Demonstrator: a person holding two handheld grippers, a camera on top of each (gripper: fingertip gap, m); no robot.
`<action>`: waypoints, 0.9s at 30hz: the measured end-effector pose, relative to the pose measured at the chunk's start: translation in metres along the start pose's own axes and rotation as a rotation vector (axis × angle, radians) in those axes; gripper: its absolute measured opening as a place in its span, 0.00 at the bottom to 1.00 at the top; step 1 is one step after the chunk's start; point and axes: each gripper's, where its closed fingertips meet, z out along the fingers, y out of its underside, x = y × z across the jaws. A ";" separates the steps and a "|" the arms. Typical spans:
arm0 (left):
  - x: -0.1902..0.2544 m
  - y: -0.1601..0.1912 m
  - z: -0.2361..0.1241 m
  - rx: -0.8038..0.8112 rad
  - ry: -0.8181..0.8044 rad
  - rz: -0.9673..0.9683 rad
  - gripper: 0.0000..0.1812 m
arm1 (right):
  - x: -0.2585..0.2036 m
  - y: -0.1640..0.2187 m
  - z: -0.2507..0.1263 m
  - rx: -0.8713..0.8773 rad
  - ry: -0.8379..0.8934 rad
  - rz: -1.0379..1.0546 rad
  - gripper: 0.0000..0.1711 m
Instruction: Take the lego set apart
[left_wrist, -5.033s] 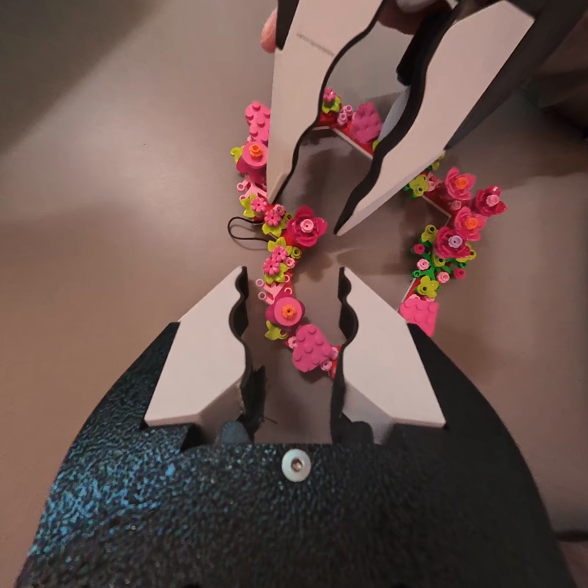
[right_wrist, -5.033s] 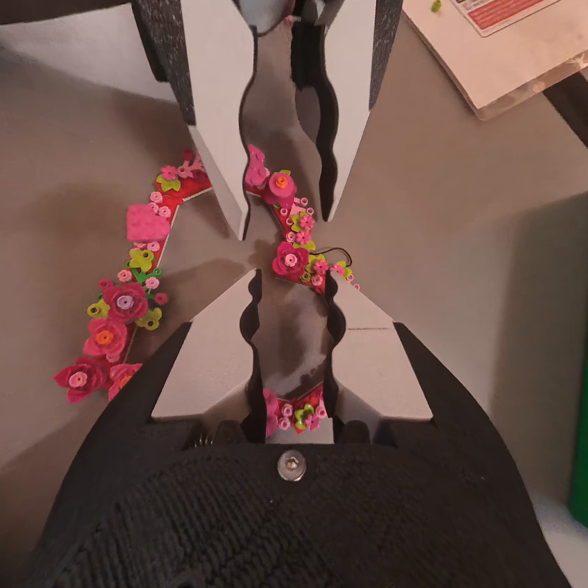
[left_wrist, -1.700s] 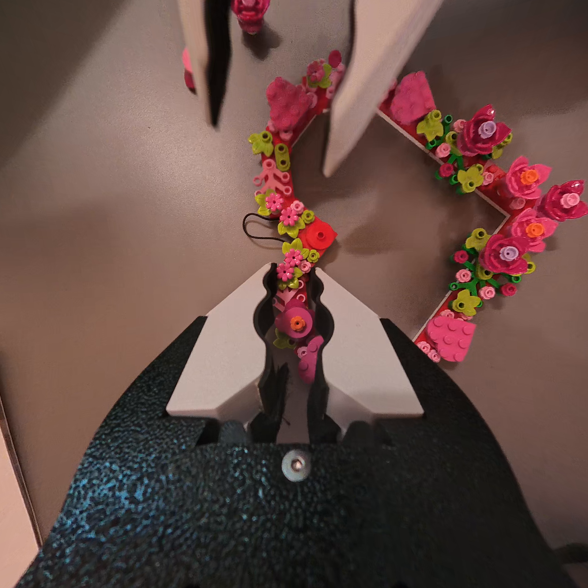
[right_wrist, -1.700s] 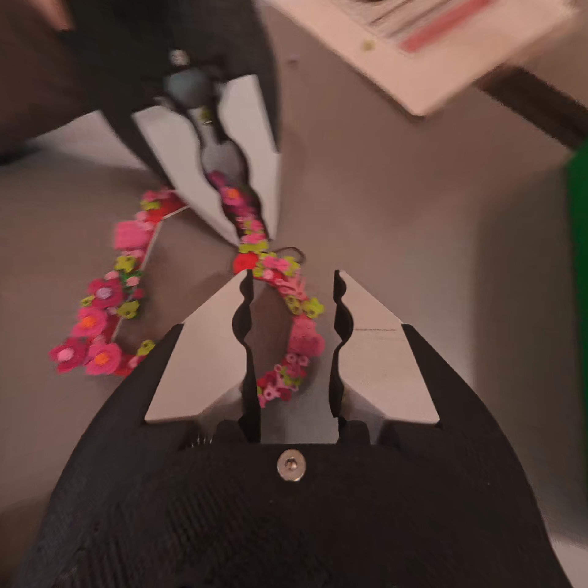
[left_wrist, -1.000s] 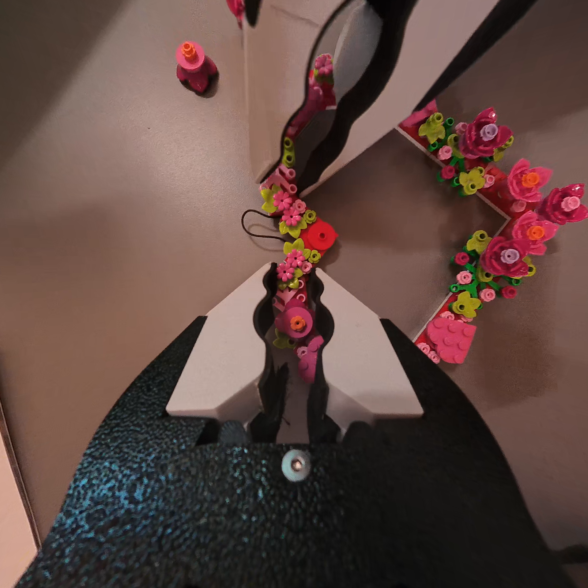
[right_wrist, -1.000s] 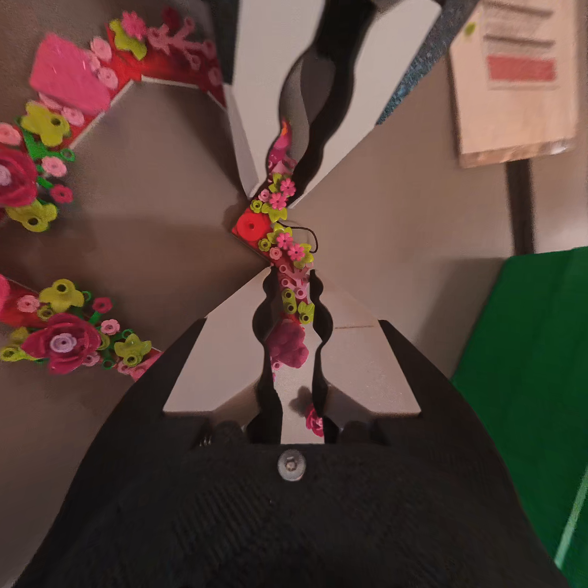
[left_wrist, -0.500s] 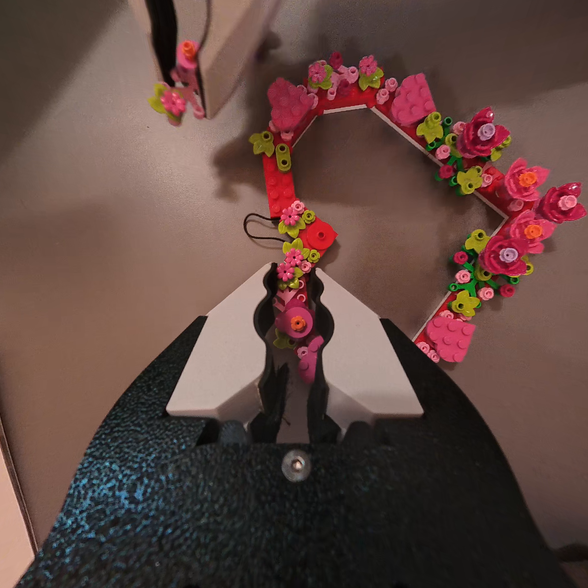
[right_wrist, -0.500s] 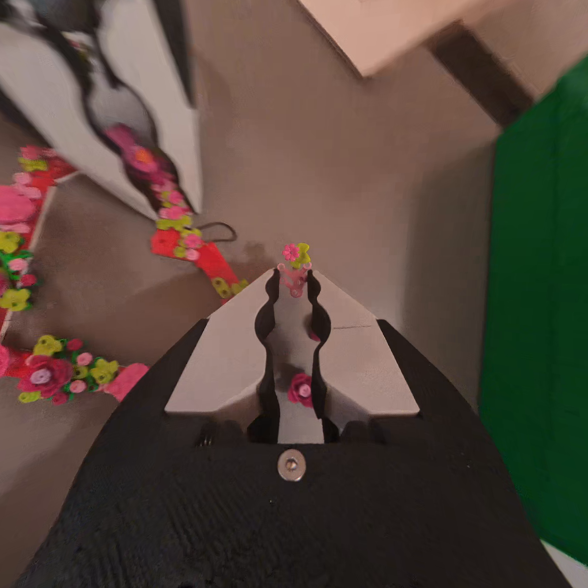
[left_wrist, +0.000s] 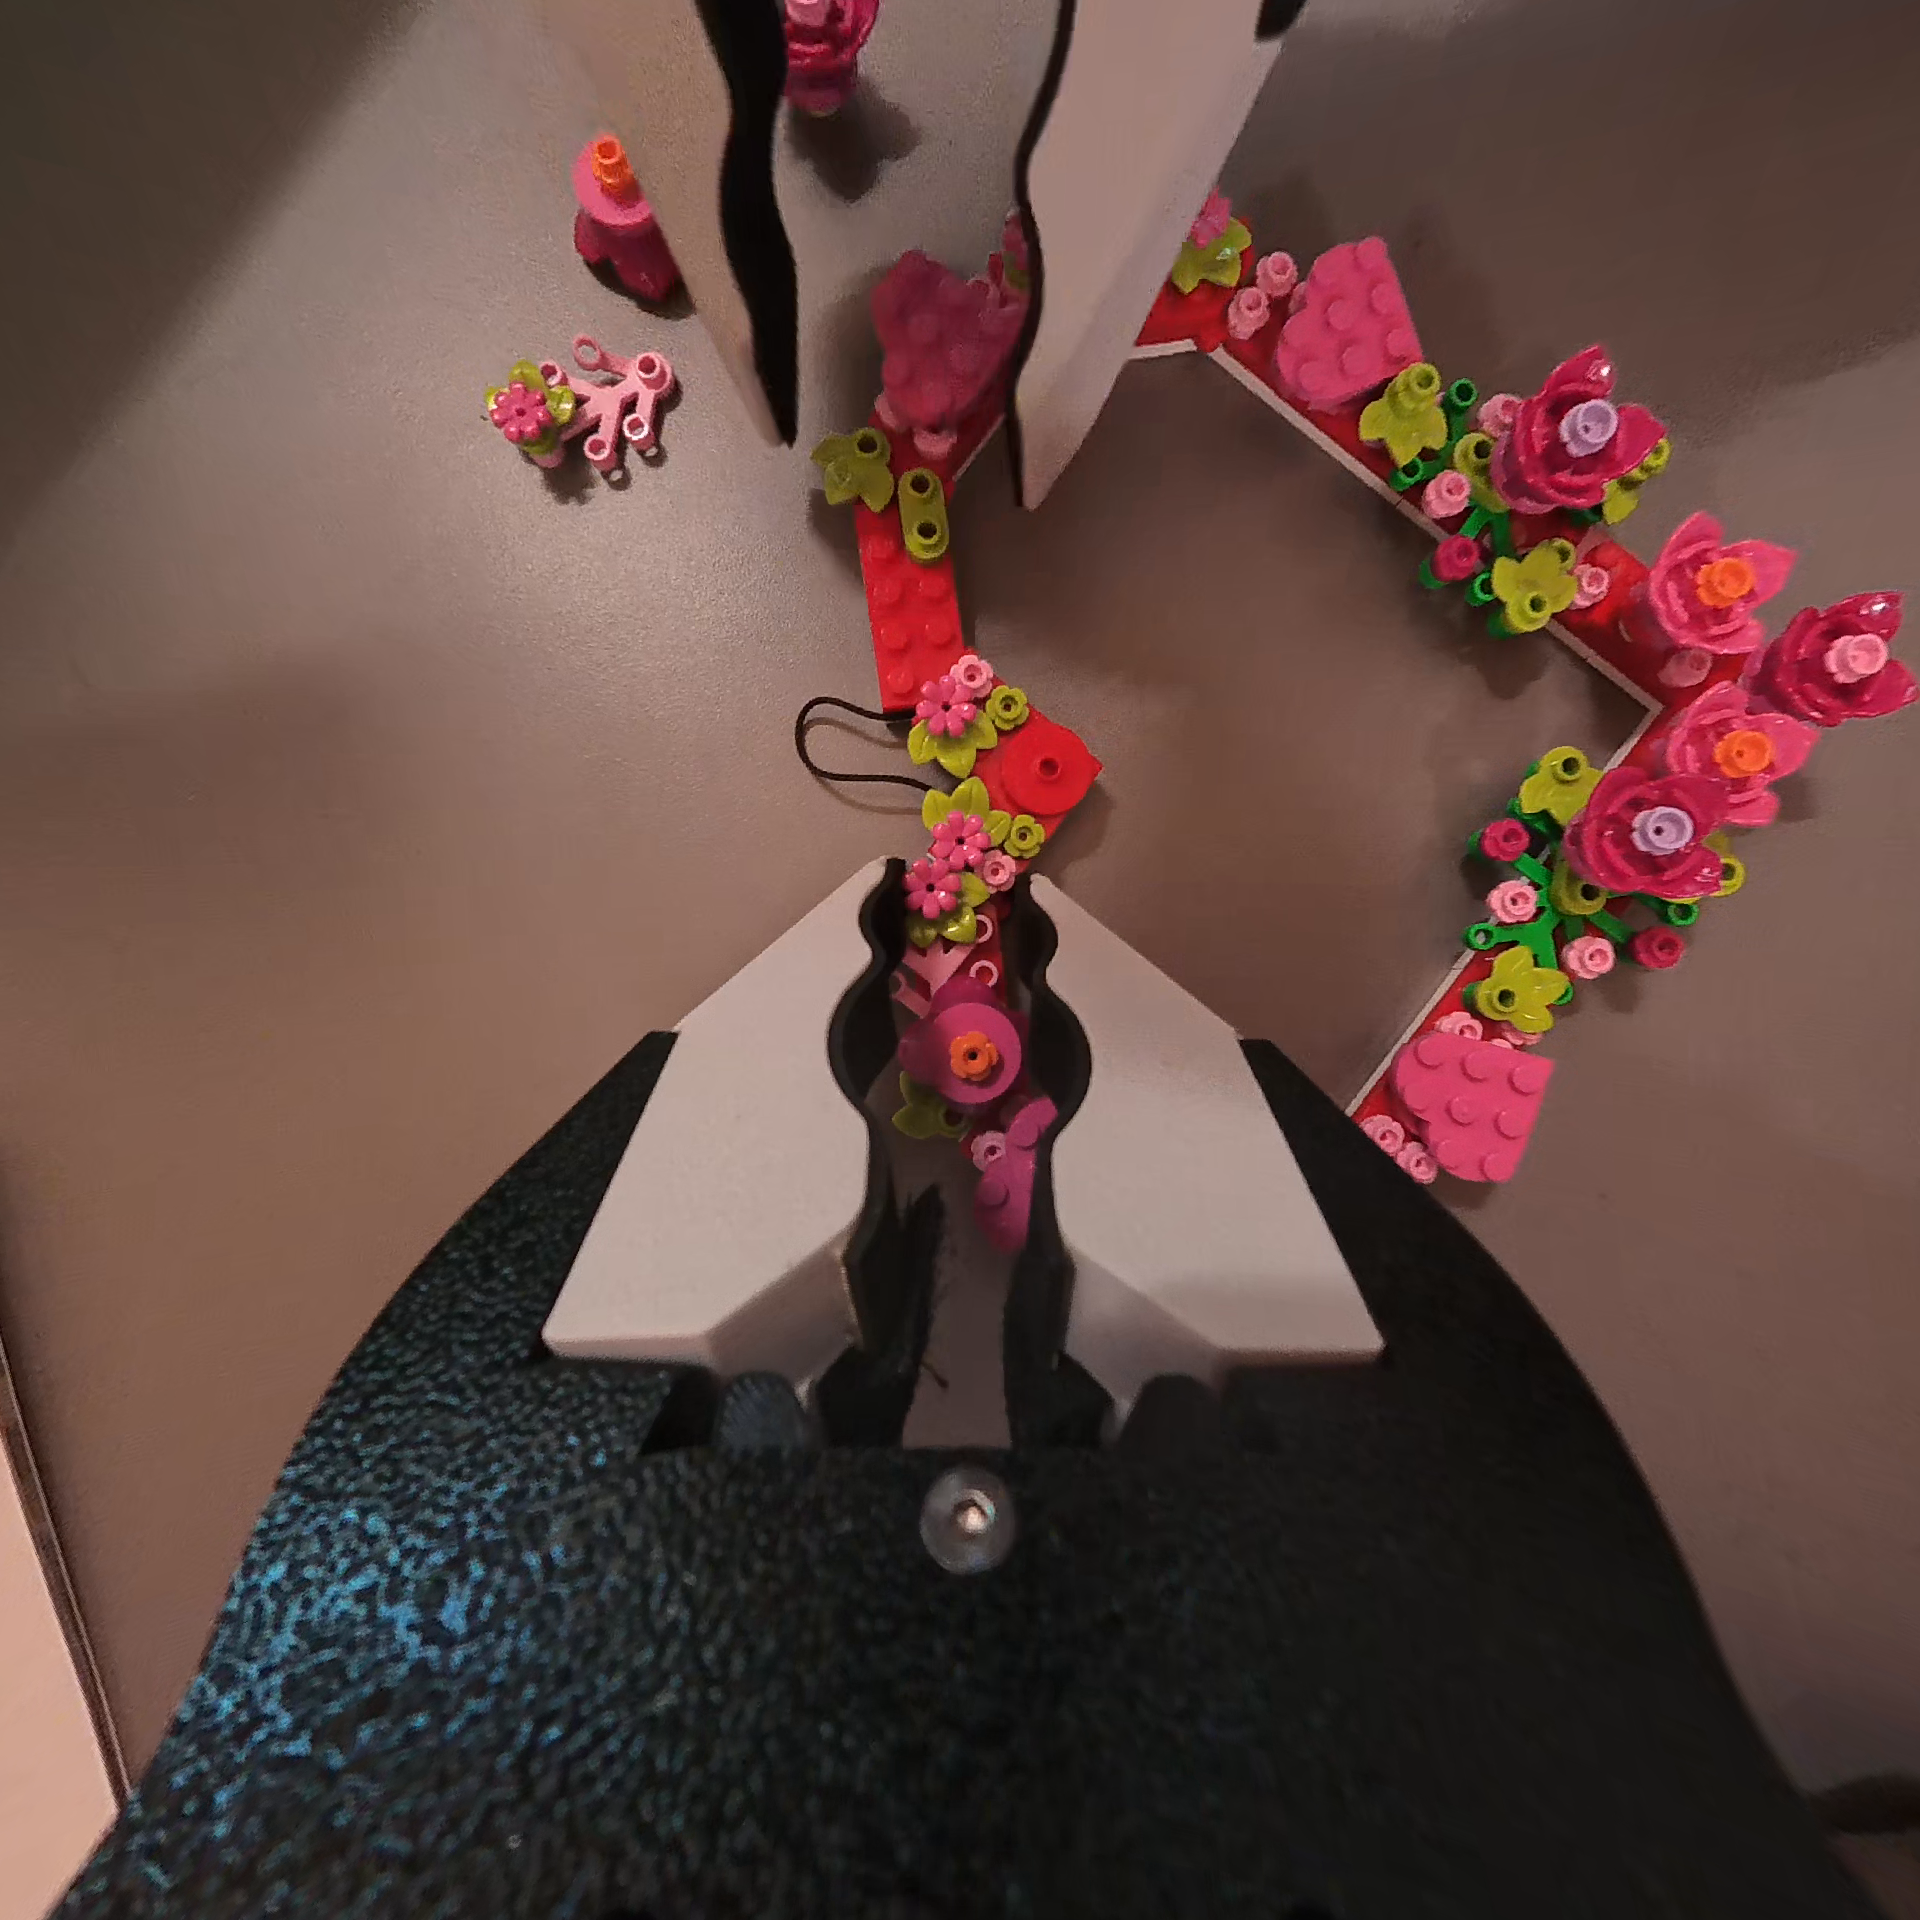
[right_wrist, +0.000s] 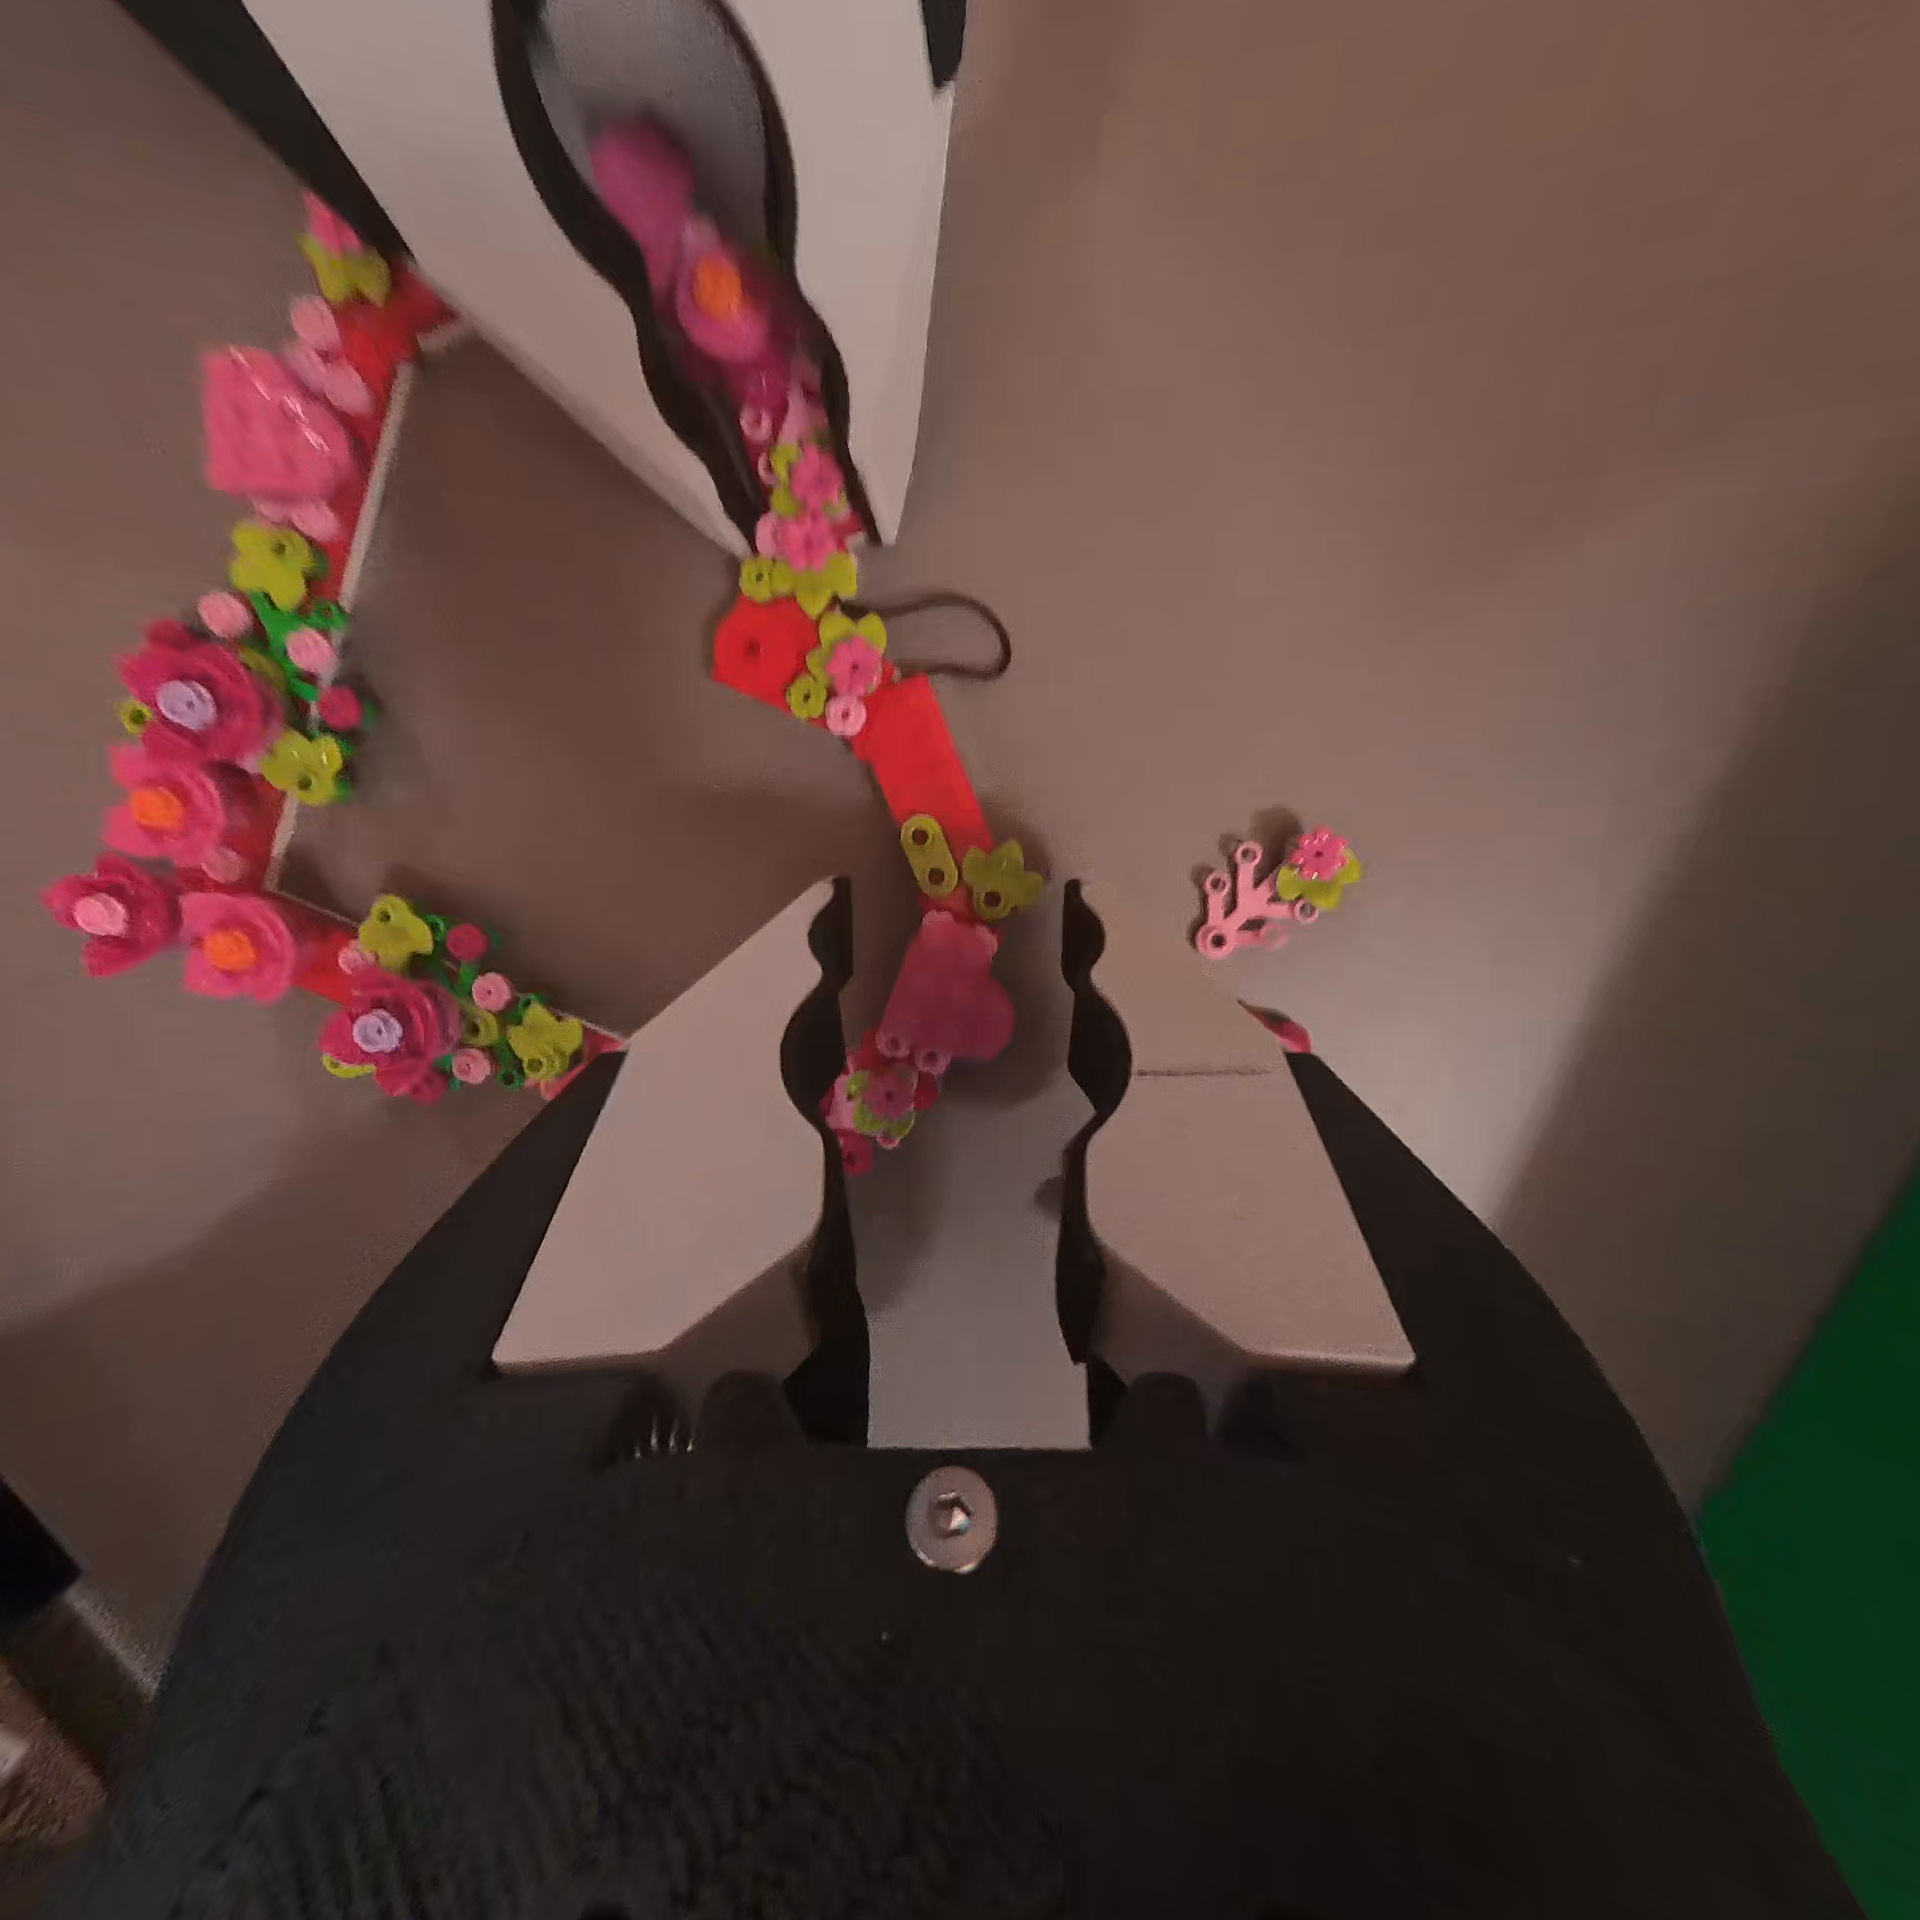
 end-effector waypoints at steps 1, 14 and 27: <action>0.000 0.000 0.000 0.000 0.000 -0.001 0.09 | -0.001 0.004 0.000 -0.023 -0.002 0.019 0.24; 0.000 0.000 0.000 -0.001 -0.005 -0.010 0.09 | 0.003 0.015 -0.004 -0.087 0.465 -0.248 0.14; 0.000 0.000 0.000 0.000 -0.004 -0.011 0.09 | 0.005 0.061 -0.038 0.061 0.249 0.284 0.14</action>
